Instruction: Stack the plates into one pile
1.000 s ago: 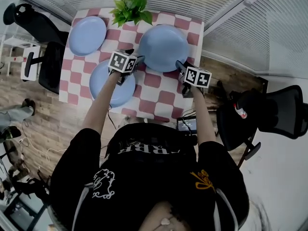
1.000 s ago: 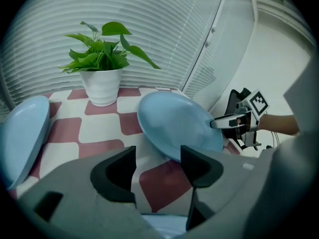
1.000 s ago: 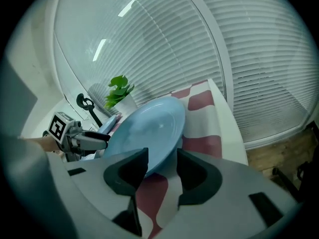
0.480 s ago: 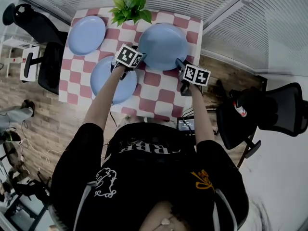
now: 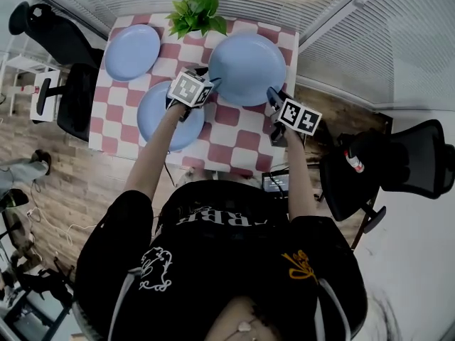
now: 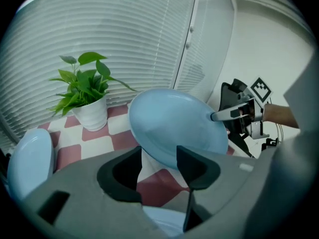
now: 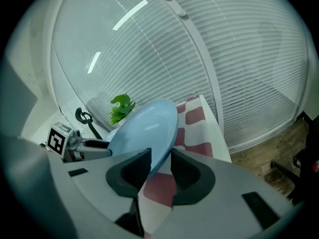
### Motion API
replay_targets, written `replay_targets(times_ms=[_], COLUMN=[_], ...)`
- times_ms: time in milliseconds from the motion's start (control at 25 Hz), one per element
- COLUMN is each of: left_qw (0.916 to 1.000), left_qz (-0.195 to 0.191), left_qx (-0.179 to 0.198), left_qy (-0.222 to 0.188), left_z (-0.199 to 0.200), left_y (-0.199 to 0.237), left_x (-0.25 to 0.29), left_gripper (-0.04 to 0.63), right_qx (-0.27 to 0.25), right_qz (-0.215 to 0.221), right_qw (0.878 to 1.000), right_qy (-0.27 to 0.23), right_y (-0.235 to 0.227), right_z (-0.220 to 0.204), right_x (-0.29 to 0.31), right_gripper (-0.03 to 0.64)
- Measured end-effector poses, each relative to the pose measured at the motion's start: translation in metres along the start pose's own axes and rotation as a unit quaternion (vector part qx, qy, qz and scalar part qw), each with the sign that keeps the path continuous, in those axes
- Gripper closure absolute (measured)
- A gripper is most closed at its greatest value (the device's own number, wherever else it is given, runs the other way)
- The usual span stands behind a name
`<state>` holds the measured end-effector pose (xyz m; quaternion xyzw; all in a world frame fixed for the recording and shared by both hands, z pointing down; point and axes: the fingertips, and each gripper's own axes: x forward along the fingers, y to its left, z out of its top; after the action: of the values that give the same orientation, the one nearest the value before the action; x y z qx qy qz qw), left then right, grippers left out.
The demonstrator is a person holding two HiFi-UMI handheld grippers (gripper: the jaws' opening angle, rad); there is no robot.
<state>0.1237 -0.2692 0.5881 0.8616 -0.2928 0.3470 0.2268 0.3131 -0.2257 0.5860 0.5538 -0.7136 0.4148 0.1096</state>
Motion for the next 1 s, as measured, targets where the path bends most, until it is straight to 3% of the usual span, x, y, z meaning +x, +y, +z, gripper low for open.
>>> replay_targets(times_ms=[320, 600, 1000], left_qw=[0.997, 0.9786, 0.9647], left_qz=[0.022, 0.068, 0.145], left_qx=[-0.038, -0.131, -0.2], left_qy=[-0.064, -0.144, -0.091], left_z=[-0.007, -0.057, -0.187], left_y=[-0.014, -0.004, 0.013], left_x=[-0.071, -0.153, -0.203], left_gripper=[0.371, 0.376, 0.376], right_qx=[-0.008, -0.05, -0.103], right_qz=[0.031, 0.08, 0.109], right_qw=[0.999, 0.996, 0.983], right_qy=[-0.022, 0.007, 0.108], right_y=[0.054, 0.126, 0.196], right_z=[0.008, -0.027, -0.113], right_x=[-0.038, -0.035, 0.009], right_gripper=[0.508, 0.511, 0.517])
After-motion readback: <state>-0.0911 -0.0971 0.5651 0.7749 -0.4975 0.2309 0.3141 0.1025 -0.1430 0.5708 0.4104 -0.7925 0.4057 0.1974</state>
